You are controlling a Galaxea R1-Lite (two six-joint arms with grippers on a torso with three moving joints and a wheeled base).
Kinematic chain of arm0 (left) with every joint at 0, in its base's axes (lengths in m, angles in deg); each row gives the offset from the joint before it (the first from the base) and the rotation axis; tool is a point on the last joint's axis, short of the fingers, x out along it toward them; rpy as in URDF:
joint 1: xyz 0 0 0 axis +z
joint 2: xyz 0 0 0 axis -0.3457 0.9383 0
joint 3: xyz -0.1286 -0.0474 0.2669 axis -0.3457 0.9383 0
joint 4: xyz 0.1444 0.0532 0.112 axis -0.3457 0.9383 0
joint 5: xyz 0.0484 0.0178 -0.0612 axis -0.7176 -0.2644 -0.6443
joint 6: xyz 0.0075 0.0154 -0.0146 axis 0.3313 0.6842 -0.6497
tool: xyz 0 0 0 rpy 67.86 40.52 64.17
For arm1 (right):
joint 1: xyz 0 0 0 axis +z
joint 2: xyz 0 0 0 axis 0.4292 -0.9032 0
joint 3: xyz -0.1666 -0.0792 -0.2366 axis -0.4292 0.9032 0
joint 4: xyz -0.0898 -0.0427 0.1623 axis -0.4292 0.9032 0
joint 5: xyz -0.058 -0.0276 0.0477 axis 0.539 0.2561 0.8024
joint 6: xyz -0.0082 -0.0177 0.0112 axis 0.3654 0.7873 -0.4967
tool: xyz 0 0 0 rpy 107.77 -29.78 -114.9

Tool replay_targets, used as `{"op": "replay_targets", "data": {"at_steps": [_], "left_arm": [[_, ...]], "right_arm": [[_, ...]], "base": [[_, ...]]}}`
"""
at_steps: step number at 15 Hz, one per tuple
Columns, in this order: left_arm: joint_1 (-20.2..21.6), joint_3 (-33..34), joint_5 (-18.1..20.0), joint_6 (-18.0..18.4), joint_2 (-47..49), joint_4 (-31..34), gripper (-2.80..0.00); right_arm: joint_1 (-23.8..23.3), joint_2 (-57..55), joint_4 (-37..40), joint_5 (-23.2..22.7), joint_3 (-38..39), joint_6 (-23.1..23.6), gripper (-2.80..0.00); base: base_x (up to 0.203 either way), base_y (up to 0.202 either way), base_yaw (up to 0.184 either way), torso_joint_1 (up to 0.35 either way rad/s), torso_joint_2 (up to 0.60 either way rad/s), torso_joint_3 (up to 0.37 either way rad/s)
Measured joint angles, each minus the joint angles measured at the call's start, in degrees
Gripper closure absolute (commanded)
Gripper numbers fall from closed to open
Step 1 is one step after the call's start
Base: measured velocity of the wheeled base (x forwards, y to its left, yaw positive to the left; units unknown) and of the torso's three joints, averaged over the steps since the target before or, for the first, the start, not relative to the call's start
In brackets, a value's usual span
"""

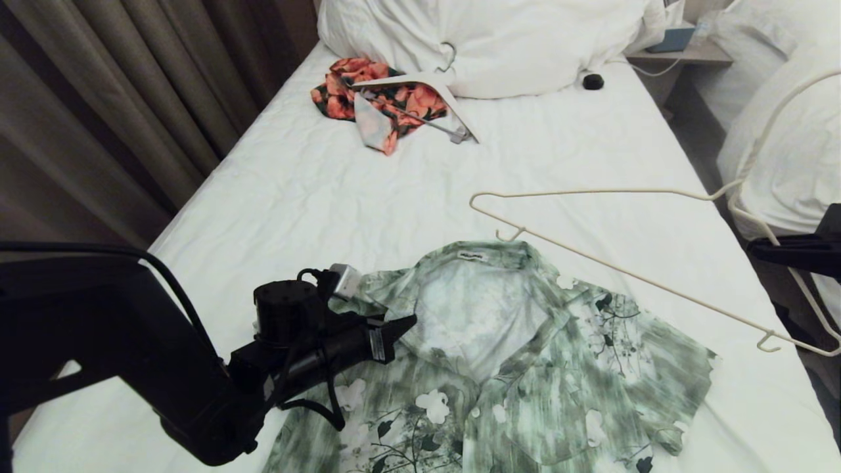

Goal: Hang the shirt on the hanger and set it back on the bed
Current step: Lift the shirt and hanger, then hook one side of the shirt onto the hanger

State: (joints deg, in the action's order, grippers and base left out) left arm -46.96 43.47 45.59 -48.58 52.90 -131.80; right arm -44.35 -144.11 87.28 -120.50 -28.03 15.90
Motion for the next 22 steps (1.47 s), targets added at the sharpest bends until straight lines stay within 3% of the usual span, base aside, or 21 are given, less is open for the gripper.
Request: {"op": "replay_targets", "data": {"at_steps": [9, 15, 22], "left_arm": [[-0.28, 1.02, -0.04, -0.07, -6.05, 2.36, 0.0], [0.45, -8.78, -0.37, 1.25, -18.96, 27.0, 0.0], [-1.23, -20.93, -2.32, 2.99, -26.16, 44.47, 0.0]], "right_arm": [[2.99, -1.79, 0.09, 0.22, -0.07, -0.18, 0.0], [6.11, -3.45, 0.01, 2.61, 1.4, -0.2, 0.0], [10.77, -9.2, -0.03, 3.5, 0.14, -0.5, 0.0]], "base": [[0.0, 0.0, 0.0, 0.0, 0.0, 0.0], [0.0, 0.0, 0.0, 0.0, 0.0, 0.0], [0.0, 0.0, 0.0, 0.0, 0.0, 0.0]]}}
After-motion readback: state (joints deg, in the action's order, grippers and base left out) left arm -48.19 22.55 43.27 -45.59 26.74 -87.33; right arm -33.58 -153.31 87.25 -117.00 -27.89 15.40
